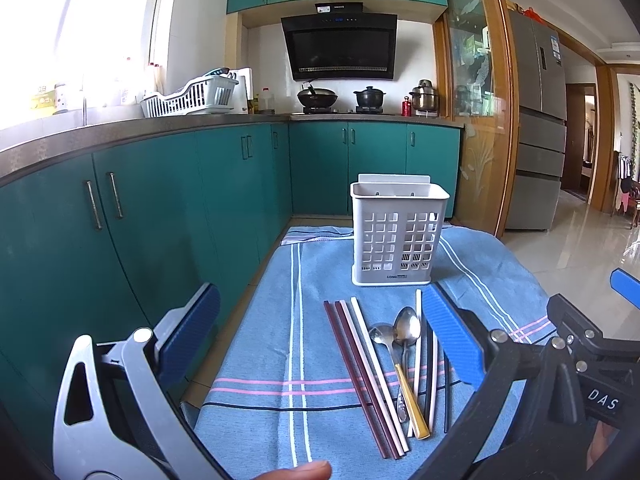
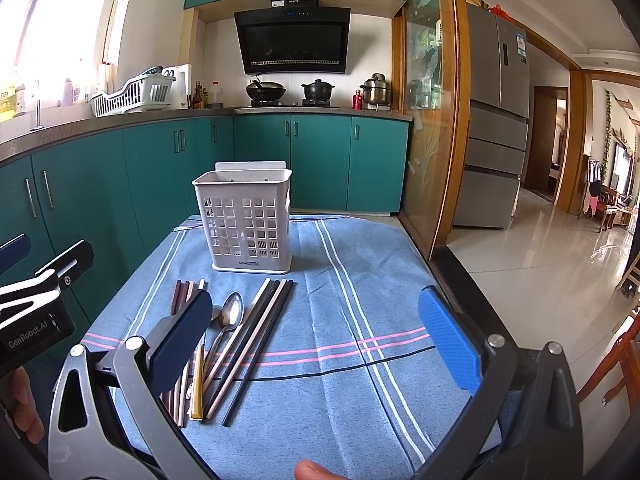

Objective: Organize utensils
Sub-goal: 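Grasp a dark red chopstick with the left tool while the right tool grasps a black chopstick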

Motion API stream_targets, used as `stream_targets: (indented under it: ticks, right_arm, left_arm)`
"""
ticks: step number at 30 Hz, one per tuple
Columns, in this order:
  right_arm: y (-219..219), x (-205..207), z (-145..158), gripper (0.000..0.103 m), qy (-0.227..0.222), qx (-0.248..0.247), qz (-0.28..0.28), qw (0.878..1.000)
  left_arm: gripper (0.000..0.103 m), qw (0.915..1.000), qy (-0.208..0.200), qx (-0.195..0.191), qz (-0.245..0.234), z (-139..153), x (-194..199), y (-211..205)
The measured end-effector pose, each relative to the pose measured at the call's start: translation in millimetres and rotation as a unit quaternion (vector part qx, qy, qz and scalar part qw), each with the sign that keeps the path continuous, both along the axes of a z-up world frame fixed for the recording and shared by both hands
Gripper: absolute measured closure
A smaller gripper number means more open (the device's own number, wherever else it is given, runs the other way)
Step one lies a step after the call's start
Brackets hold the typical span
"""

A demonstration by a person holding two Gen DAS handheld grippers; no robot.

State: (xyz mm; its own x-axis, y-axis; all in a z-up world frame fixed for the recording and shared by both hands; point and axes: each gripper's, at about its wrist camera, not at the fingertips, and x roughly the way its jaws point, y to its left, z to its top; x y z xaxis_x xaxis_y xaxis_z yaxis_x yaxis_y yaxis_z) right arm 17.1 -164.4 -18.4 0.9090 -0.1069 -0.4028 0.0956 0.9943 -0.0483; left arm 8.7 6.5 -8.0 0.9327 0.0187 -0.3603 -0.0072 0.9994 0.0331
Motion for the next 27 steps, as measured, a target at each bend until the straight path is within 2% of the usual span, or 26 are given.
stream_targets:
  ticks: [3,5,6,9,10,12,15,17,20,24,27]
  right_arm:
    - [-1,8,-3,0.003,0.012,-0.017,-0.003,1.000]
    - [-7,27,-10,0.003,0.050,-0.023,-0.004,0.998]
    - [-12,35,-15,0.003,0.068,-0.018,-0.004,0.998]
    - [-35,72,-37,0.005,0.153,0.013,-0.013,0.988]
    - [-41,86,-46,0.009,0.183,0.026,-0.006,0.983]
    - [-50,107,-60,0.035,0.223,0.047,0.001,0.974]
    - [-53,139,-79,0.058,0.272,0.066,0.017,0.960]
    - [-47,156,-84,0.060,0.284,0.060,0.029,0.957]
    - [-35,181,-86,0.061,0.297,0.055,0.048,0.952]
    - [-23,209,-91,0.061,0.318,0.058,0.067,0.944]
    - [-25,224,-93,0.061,0.325,0.059,0.062,0.942]
  left_arm:
    - [0.003,0.9999,0.011,0.006,0.001,-4,6,-2]
    - [0.003,0.9993,0.036,0.012,0.002,-10,17,-3]
    - [0.003,0.9980,0.062,0.014,0.000,-16,26,-2]
    - [0.004,0.9917,0.125,0.026,0.004,-35,53,3]
    - [0.005,0.9899,0.138,0.031,0.001,-39,61,4]
    - [0.023,0.9870,0.158,0.031,-0.005,-46,75,9]
    - [0.039,0.9811,0.192,0.000,-0.026,-55,102,19]
    - [0.045,0.9784,0.205,0.004,-0.027,-59,114,20]
    - [0.045,0.9735,0.225,0.021,-0.031,-69,138,18]
    - [0.045,0.9631,0.266,0.013,-0.038,-85,175,19]
    - [0.045,0.9592,0.280,0.012,-0.036,-93,195,21]
